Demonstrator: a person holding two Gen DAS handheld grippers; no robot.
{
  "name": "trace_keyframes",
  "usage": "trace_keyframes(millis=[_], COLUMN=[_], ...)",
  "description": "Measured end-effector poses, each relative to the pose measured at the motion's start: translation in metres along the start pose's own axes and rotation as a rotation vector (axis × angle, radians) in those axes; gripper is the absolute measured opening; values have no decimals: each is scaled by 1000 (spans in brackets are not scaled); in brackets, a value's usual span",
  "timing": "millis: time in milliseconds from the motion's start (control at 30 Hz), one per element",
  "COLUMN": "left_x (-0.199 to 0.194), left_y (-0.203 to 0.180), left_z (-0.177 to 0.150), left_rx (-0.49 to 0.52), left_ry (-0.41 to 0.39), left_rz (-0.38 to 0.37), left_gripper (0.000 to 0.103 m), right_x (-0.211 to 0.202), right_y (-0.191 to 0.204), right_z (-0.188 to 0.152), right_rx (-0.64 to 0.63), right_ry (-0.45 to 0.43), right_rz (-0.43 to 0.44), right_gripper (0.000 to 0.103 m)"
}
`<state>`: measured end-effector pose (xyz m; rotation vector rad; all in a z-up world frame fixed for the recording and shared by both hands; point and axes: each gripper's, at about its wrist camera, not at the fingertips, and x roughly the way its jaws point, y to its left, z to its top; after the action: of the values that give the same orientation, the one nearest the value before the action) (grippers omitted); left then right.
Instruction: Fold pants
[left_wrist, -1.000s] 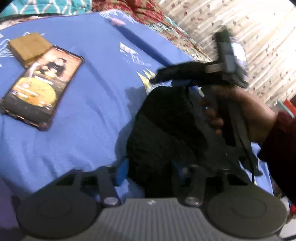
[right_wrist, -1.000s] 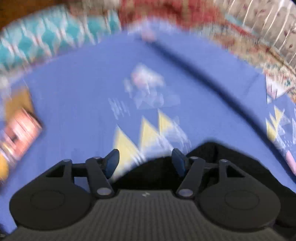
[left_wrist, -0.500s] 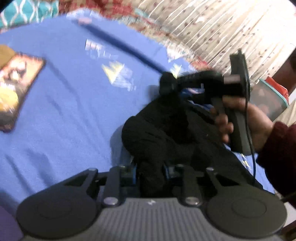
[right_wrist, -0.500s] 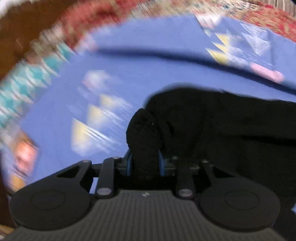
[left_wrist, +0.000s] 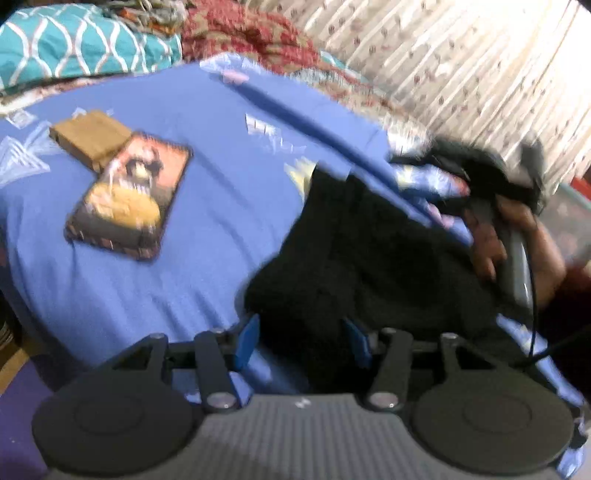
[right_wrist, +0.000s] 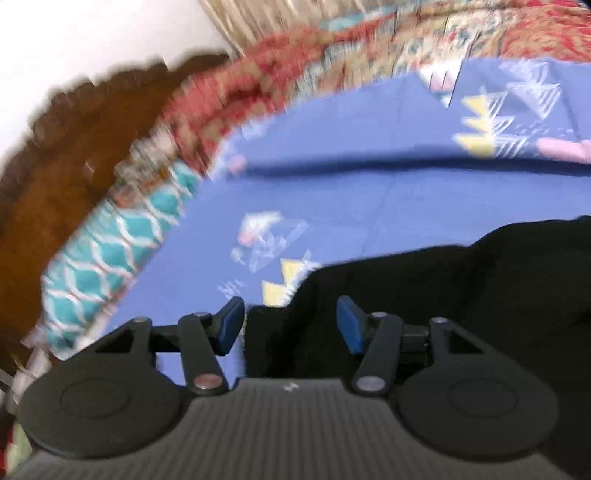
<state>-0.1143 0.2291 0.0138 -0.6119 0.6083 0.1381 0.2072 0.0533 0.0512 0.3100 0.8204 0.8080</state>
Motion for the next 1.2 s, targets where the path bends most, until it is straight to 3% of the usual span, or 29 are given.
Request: trace_keyframes(millis=[67, 133, 200, 233, 333, 400, 500, 600, 667, 767, 900, 1000, 1067, 1100, 1167, 1200], left_x=[-10, -6, 10, 18, 48, 74, 126, 167, 193, 223, 251, 267, 279, 284, 294, 295], left_y=[-5, -17, -36, -48, -80, -96, -111, -125, -130, -134, -138, -137, -133, -132, -129, -130], left_z=[12, 26, 44, 53, 77, 95, 125, 138, 146, 152, 149, 147, 144, 143, 138, 135], left_rx=[-4, 25, 79, 122, 320, 451, 571, 644, 652, 652, 718, 737, 744, 749, 756, 762], left_ry=[-55, -77, -89, -99, -160, -162, -89, -29, 14, 81, 117, 152, 180, 202, 242, 224], left_rz=[-17, -45, -41, -41, 33, 79, 111, 137, 132, 74, 69, 72, 72, 66, 40, 36], left_gripper=[46, 46, 46, 46, 52, 56, 57, 57, 58, 75, 78, 74, 67, 49, 30, 25], right_x=[-28, -34, -14, -7, -38, -73, -147, -221, -259, -293, -290, -286, -274, -269, -265, -266], right_y=[-10, -29, -47, -56, -70, -83, -131, -206, -263, -341, -405, -429, -438, -448, -454, -453], right_z=[-13, -32, -56, -68, -61, -41, 4, 50, 74, 96, 122, 126, 124, 122, 114, 112], right_rx=[19, 63, 95, 97, 170, 170, 181, 276, 425, 660, 705, 673, 672, 683, 672, 645], right_ry=[-17, 62, 202, 240, 154, 55, -85, -187, -215, -252, -234, -218, -176, -141, -117, -125], right_rz=[72, 75, -67, -115, -23, -26, -156, -411, -563, -612, -747, -858, -978, -1024, -1056, -1076], right_gripper=[58, 58, 58, 49, 50, 50, 50, 51, 54, 59, 73, 75, 75, 74, 66, 54])
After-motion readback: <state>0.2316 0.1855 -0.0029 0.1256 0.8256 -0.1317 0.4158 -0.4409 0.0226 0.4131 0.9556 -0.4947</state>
